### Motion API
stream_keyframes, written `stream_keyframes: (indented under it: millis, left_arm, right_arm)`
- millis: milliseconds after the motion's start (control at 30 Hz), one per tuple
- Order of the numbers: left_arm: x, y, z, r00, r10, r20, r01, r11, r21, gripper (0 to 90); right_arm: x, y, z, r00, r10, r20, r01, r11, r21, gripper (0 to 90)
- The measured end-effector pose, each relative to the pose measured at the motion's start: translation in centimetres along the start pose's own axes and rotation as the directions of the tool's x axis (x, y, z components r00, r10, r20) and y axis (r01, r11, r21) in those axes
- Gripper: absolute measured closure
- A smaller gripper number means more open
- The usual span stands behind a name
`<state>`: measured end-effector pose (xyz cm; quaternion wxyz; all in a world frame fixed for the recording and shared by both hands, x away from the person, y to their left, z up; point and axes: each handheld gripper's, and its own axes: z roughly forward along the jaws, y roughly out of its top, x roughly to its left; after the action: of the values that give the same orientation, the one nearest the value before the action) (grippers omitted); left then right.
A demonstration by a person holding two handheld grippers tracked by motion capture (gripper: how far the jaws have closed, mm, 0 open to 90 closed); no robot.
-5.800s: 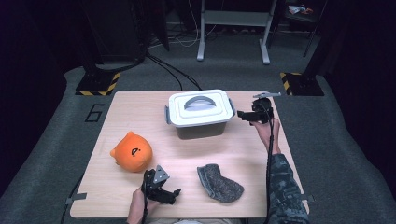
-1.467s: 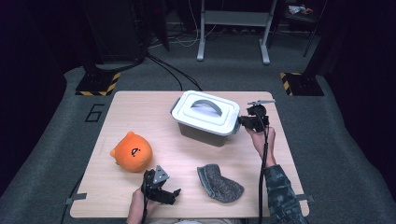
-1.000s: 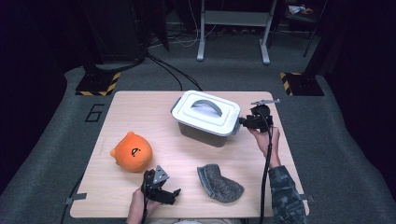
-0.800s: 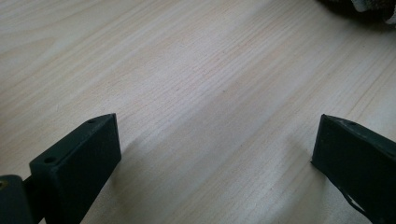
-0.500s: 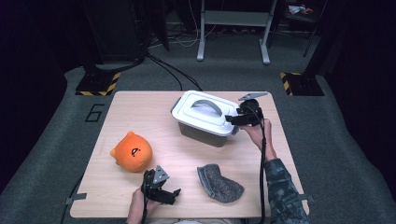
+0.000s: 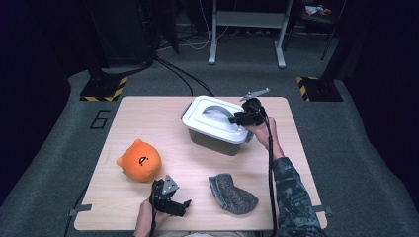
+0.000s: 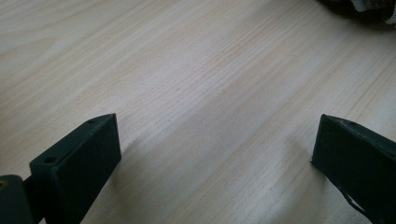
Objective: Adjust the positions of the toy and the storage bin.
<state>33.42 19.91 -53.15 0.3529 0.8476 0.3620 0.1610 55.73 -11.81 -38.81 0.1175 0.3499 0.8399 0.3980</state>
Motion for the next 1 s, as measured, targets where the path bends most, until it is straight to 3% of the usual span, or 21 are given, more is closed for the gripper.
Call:
stream_keyframes:
  millis: [100,333,500,667,767,833,933,1000]
  left_arm:
    - [0.0,0.0,0.0,1.0,0.0,0.0,0.0,1.0,0.0,0.7]
    - [0.0,0.0,0.0,1.0,0.0,0.0,0.0,1.0,0.0,0.7]
    - [0.0,0.0,0.0,1.0,0.001,-0.001,-0.001,1.0,0.003,0.7]
    - [0.0,0.0,0.0,1.0,0.0,0.0,0.0,1.0,0.0,0.7]
    - [0.0,0.0,0.0,1.0,-0.003,0.0,0.003,1.0,-0.002,0.7]
    - [0.0,0.0,0.0,1.0,-0.002,0.0,0.002,1.0,-0.002,0.7]
    - [0.0,0.0,0.0,1.0,-0.003,0.0,0.003,1.0,0.001,0.7]
    - [0.0,0.0,0.0,1.0,0.002,0.001,-0.002,1.0,0.001,0.7]
  right_arm:
    - [0.0,0.1,0.1,0.9999,-0.012,-0.004,0.012,1.0,0.002,63.7]
    - [0.6,-0.1,0.1,0.9987,-0.036,0.036,0.036,0.999,0.005,65.3]
    - [1.1,-0.4,-0.2,0.9985,-0.011,0.053,0.011,1.0,0.003,65.4]
    - [2.5,-1.1,-0.9,0.9936,0.04,0.105,-0.041,0.999,0.002,65.6]
    - [3.3,-1.7,-1.4,0.9935,0.033,0.109,-0.033,0.999,0.001,65.8]
    - [3.3,-1.8,-1.6,0.9942,0.02,0.105,-0.021,1.0,0.005,63.6]
    - [2.9,-1.5,-1.7,0.9962,0.003,0.087,-0.003,1.0,0.0,52.5]
    - [2.7,-0.9,-1.7,0.9975,-0.001,0.07,0.002,1.0,-0.011,52.0]
